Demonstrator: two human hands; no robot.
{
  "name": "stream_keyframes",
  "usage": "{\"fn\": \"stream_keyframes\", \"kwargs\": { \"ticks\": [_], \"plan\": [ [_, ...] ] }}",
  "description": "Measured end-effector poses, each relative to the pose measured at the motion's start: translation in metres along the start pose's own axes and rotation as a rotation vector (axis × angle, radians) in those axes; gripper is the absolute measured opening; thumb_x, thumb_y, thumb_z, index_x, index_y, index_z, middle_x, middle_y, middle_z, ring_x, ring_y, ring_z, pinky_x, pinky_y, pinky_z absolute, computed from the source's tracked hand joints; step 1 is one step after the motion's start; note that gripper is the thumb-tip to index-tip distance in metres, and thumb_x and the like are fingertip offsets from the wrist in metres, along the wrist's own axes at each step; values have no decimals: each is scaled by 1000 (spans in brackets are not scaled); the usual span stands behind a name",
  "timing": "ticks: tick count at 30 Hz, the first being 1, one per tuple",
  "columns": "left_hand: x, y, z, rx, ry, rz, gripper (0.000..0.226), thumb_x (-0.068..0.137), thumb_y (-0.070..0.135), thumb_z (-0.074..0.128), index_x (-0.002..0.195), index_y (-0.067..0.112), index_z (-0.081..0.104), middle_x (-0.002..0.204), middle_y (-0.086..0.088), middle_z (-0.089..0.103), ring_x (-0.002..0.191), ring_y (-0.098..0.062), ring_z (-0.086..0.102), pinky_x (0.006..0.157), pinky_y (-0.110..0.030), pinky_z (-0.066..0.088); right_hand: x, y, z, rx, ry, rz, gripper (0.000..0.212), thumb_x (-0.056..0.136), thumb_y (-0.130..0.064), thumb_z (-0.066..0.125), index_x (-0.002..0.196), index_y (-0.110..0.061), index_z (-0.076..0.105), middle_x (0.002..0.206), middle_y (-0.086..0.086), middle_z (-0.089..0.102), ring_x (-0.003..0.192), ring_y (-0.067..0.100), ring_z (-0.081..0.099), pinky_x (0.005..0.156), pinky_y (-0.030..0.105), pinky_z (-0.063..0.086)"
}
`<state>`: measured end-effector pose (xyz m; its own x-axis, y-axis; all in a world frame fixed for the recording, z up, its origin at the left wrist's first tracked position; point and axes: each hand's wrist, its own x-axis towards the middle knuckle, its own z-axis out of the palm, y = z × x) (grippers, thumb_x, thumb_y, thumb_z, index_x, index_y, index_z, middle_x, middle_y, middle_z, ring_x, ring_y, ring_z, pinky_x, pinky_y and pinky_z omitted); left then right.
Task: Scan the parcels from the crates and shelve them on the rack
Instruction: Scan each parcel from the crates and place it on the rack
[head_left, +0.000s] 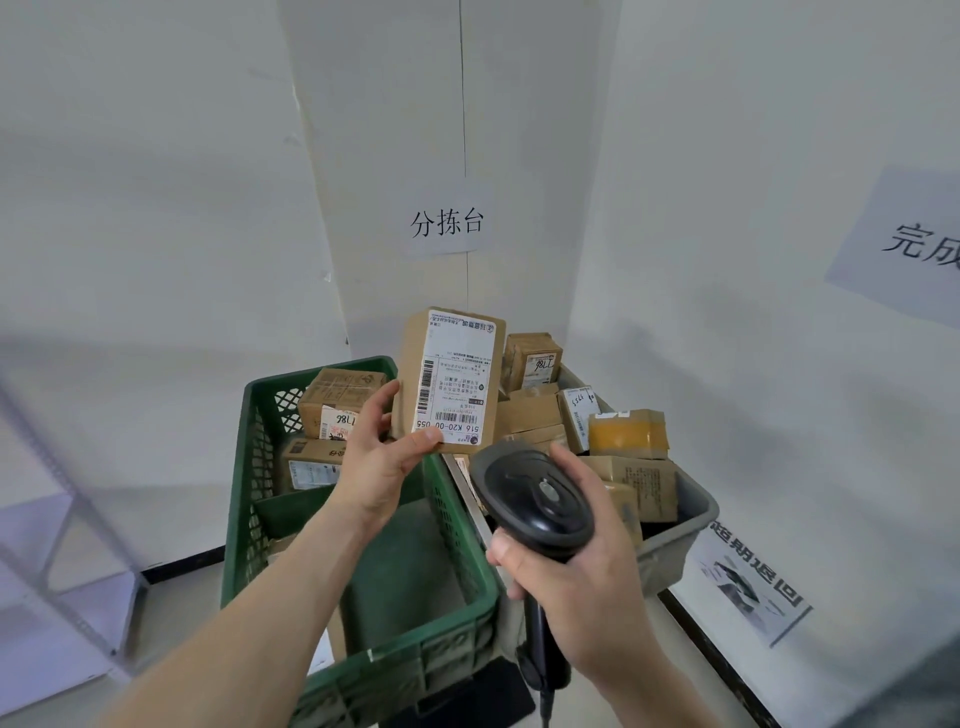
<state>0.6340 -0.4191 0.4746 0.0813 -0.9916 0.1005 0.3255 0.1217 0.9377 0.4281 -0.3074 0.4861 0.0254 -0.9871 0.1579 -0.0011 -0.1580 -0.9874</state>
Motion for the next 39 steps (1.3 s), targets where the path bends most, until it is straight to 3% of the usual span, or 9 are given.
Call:
{"fn": "stream_keyframes", "kwargs": {
  "ticks": [6,10,16,21,25,31,33,36,39],
  "plan": [
    [-30,3,11,-34,29,12,113,50,19,91,149,20,37,133,-14,61,114,-26,69,88,-34,59,-28,-6,-13,-7,-3,2,90,60,-37,87,140,-46,48,125,-2,67,107,32,69,96,61,54],
    [-45,5,15,-45,25,25,114,51,20,91,151,21,36,130,-13,64,114,-26,69,89,-35,59,-44,-11,-12,11,8,-6,89,59,-40,86,140,-45,49,125,0,67,108,32,70,95,63,54],
    [-57,6,13,-82,-5,22,99,65,7,82,151,20,36,130,-14,62,112,-25,70,92,-38,57,-66,-20,-5,0,47,-3,83,56,-41,86,128,-60,50,121,-2,70,106,30,71,96,61,55],
    [-65,6,4,-94,-64,-11,101,56,14,90,144,23,42,122,-10,69,113,-26,69,99,-44,53,-90,-29,8,3,86,5,82,60,-24,86,124,-60,51,118,5,70,91,27,74,74,41,62],
    [-75,6,-5,-118,-111,-43,98,59,10,89,143,26,43,131,-14,63,115,-28,68,101,-46,53,-113,-34,22,-54,140,-19,77,57,-38,85,120,-67,51,118,-2,71,101,26,71,97,59,55],
    [-88,7,-1,-101,-210,-76,89,63,8,84,143,24,47,130,-12,63,110,-24,70,88,-34,58,-141,-39,29,-64,286,-23,89,56,-39,87,134,-54,47,122,-4,70,107,26,71,96,65,53],
    [-96,6,9,-108,-257,-95,81,66,8,86,137,25,52,128,-13,63,108,-25,71,83,-30,59,-149,-42,24,-94,343,-36,87,61,-33,89,136,-50,47,120,-6,70,105,26,71,92,62,56],
    [-106,2,30,-128,-335,-136,79,66,8,83,139,19,52,128,-16,64,109,-29,70,85,-33,60,-161,-49,10,-104,451,-45,80,75,-4,87,128,-51,50,111,-15,69,84,30,74,68,48,63],
    [-116,-3,57,-128,-421,-178,83,64,12,84,140,18,51,125,-17,68,107,-30,71,84,-34,60,-176,-57,-6,-130,565,-49,80,76,2,85,128,-48,51,106,-19,68,77,34,72,63,46,63]
  ]
}}
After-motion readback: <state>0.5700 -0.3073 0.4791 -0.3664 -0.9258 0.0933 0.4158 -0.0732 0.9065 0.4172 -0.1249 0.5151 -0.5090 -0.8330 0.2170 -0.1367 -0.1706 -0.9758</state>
